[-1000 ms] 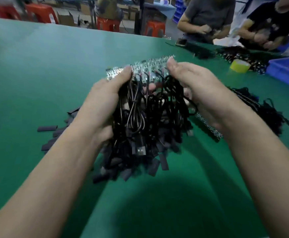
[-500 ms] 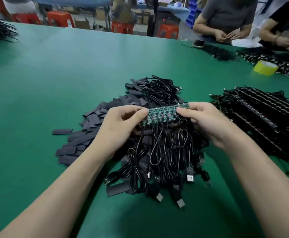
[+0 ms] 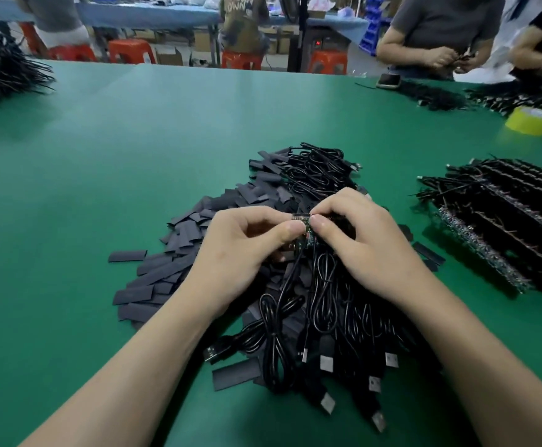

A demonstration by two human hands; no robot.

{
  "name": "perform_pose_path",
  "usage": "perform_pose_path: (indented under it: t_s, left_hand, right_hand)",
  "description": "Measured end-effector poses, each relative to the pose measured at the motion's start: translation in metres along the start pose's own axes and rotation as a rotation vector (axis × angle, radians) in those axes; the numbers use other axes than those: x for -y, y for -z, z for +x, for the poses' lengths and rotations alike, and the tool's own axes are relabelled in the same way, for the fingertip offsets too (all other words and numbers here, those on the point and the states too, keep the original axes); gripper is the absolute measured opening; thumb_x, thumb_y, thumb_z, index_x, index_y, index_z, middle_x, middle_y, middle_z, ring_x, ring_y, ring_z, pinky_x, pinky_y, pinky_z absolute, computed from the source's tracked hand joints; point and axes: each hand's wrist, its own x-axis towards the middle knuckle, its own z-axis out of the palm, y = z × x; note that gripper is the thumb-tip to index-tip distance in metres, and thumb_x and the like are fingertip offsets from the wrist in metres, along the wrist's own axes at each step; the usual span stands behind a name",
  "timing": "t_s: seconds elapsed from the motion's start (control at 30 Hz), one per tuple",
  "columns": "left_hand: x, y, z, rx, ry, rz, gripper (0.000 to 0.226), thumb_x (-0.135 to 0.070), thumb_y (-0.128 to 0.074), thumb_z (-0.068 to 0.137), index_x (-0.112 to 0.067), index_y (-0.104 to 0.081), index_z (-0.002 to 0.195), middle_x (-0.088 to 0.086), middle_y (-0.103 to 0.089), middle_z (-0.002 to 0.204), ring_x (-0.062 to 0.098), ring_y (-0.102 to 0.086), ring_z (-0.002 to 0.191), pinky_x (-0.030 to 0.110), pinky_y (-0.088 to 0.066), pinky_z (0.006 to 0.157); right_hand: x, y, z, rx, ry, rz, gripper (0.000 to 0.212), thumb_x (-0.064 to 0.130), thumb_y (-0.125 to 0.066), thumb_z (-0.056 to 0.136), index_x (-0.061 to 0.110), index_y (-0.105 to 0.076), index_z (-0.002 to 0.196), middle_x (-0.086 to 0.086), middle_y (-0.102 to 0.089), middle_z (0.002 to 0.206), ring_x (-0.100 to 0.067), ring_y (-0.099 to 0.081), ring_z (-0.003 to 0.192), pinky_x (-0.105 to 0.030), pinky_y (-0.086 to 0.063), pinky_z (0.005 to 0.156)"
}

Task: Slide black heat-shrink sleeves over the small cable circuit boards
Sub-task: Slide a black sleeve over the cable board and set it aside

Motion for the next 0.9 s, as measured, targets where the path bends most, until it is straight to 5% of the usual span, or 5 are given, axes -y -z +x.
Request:
perform_pose_path:
  t_s: [0.17,0.43,0.67,0.9]
  left_hand:
    - [-0.0005,0.001,-0.0004,0.005,0.02,-0.047,0.006,-0.025,-0.076,0.078,-0.022,-0.08,0.075,-0.001,-0.074,0.074,0.007,-0.063,0.061,0.016,-0.052,0.061]
    - [0.0017,0.002,0.0015,0.028,0.061,-0.076,0.008,-0.024,-0.074,0.077,-0.018,-0.078,0.079,-0.002,-0.072,0.072,0.006,-0.062,0.061,0.017,-0.055,0.062]
    - [0.0007,-0.0008,-0.0006,0.021,0.039,-0.06,0.005,-0.024,-0.077,0.075,-0.02,-0.08,0.075,-0.002,-0.072,0.069,0.006,-0.063,0.059,0.017,-0.054,0.059]
    - [0.0006,0.0014,-0.0007,0.054,-0.002,-0.027,0.005,-0.027,-0.077,0.077,-0.025,-0.08,0.074,-0.006,-0.073,0.071,0.005,-0.063,0.062,0.014,-0.05,0.064]
  right_hand:
    - [0.0004,-0.0002,0.0,-0.003,0.01,0.136,0.011,0.019,-0.067,0.096,0.026,-0.066,0.088,0.013,-0.063,0.09,0.001,-0.058,0.089,-0.013,-0.038,0.08]
    - [0.0001,0.0008,0.0004,0.049,-0.001,0.3,0.012,0.011,-0.066,0.097,0.02,-0.066,0.089,0.011,-0.063,0.089,-0.001,-0.057,0.086,-0.019,-0.04,0.083]
    - [0.0016,0.0033,-0.0025,0.044,-0.019,0.252,0.004,0.022,-0.069,0.095,0.025,-0.069,0.093,0.013,-0.066,0.093,0.002,-0.059,0.091,-0.013,-0.039,0.083]
    - [-0.0014,0.0051,-0.0023,0.065,-0.025,0.378,0.011,0.02,-0.075,0.091,0.027,-0.071,0.084,0.015,-0.068,0.081,-0.001,-0.061,0.081,-0.022,-0.045,0.081]
